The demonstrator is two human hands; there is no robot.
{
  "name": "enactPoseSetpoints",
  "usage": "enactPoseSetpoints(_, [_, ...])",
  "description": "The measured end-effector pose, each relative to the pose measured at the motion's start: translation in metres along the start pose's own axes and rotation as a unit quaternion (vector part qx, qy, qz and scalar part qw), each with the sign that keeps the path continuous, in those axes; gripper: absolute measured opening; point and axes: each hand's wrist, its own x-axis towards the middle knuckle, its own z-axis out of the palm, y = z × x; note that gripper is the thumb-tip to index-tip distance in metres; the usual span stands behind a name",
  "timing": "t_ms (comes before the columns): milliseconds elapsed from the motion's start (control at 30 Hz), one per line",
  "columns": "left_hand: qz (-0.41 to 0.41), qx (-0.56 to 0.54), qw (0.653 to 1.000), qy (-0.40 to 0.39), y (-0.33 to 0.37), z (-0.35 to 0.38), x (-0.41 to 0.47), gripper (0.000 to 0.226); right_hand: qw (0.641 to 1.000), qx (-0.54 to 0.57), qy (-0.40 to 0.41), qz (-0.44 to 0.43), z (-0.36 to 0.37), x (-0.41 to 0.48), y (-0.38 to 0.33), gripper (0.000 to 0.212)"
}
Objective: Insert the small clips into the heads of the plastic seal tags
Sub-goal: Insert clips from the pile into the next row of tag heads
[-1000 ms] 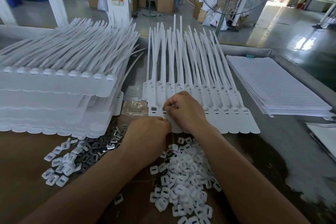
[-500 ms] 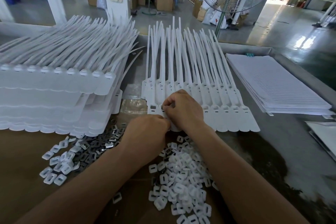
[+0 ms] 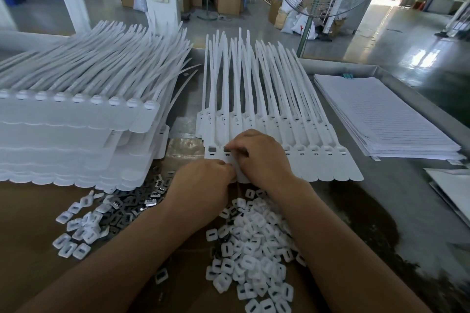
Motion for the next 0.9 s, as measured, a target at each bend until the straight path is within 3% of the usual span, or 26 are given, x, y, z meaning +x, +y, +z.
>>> enactPoseSetpoints(333, [0.005,-0.017,1.000,0.002,-0.001,-0.002,-0.001,0.036,0.993,-0.063,-0.070,-0.071,-0.009,-0.008,0.004,0.032])
enactPoseSetpoints(500, [0.012,-0.034,0.999,-0.009,-0.006,-0.005,0.002,0.032,0.997,0.031,-0.052,-0.044,-0.016,-0.010,0.006,0.029])
enactPoseSetpoints(633, [-0.057,-0.198,0.978,-0.019,-0.018,-0.011,0.005,0.024,0.993,0.116,-0.013,-0.005,-0.026,-0.013,0.007,0.011])
enactPoseSetpoints(767, [-0.087,-0.265,0.960,-0.016,-0.021,-0.012,0.005,0.037,0.976,0.169,-0.131,-0.030,-0.040,-0.022,0.002,0.009])
enactPoseSetpoints(833, [-0.091,-0.279,0.956,-0.011,-0.021,-0.011,0.005,0.040,0.965,0.149,-0.209,-0.056,-0.042,-0.026,-0.004,0.007])
enactPoseSetpoints(900, [-0.094,-0.273,0.957,-0.007,-0.021,-0.010,0.005,0.040,0.955,0.108,-0.266,-0.077,-0.041,-0.028,-0.011,0.017])
